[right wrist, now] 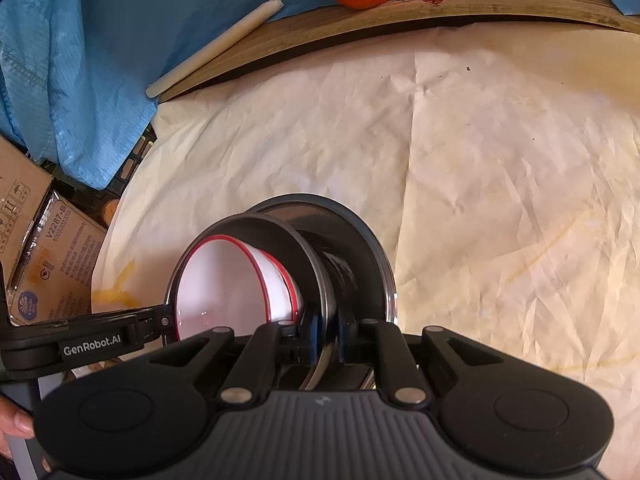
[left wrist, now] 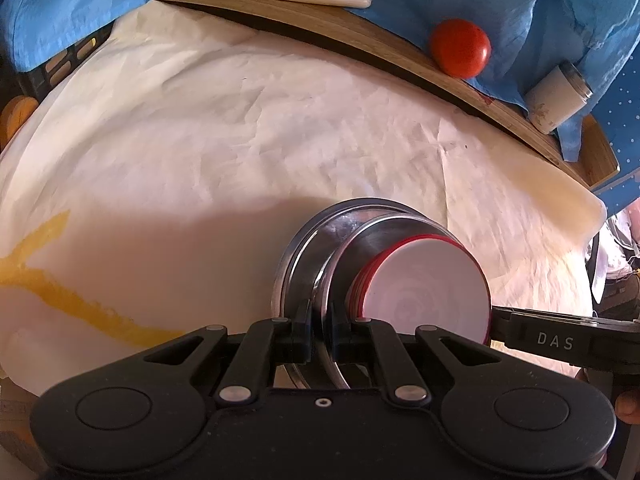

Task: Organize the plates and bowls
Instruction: 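Lower the steel bowl stack onto the steel plates with both grippers, then open both grippers to release the steel bowl on the plates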

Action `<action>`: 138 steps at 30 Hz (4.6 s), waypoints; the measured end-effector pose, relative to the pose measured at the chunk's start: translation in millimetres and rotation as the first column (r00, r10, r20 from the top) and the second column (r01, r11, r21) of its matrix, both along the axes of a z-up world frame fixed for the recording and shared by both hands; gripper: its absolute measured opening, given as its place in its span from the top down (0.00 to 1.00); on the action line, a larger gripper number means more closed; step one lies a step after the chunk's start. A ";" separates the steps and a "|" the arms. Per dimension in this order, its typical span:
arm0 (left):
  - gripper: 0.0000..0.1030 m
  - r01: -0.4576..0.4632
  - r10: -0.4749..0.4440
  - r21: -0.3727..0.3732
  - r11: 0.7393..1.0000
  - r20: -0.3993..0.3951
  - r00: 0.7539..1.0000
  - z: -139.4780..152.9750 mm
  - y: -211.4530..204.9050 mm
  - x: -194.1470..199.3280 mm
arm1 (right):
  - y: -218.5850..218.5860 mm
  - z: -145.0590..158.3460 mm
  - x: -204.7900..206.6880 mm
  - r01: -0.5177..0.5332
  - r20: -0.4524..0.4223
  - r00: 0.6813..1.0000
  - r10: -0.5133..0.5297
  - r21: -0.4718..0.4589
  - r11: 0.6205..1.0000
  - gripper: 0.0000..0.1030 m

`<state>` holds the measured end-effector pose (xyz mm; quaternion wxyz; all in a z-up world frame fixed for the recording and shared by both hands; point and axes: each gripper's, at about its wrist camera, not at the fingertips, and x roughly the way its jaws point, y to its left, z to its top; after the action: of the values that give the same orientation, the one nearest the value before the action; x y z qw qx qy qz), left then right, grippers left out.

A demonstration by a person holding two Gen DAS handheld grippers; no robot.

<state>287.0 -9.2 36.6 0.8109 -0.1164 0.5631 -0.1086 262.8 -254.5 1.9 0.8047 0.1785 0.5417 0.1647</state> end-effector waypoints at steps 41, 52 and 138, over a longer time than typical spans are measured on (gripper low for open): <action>0.93 -0.008 0.007 -0.033 0.999 -0.024 1.000 -9.4 1.2 12.9 | 3.5 -0.7 5.8 0.011 -0.013 1.000 -0.012 -0.020 1.000 0.88; 0.93 -0.021 0.021 -0.037 0.999 -0.018 1.000 -9.3 1.8 13.8 | 3.2 -2.8 5.6 0.013 -0.002 1.000 -0.013 -0.016 1.000 0.88; 0.01 -0.098 0.090 0.013 0.995 0.311 0.946 13.7 13.4 -17.2 | -16.2 25.2 -23.1 0.084 0.301 0.951 -0.068 -0.043 0.995 0.07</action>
<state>269.8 4.2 50.3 0.8951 -0.1131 0.4240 -0.0787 239.7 -270.7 27.0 0.8878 0.1498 0.4109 0.1436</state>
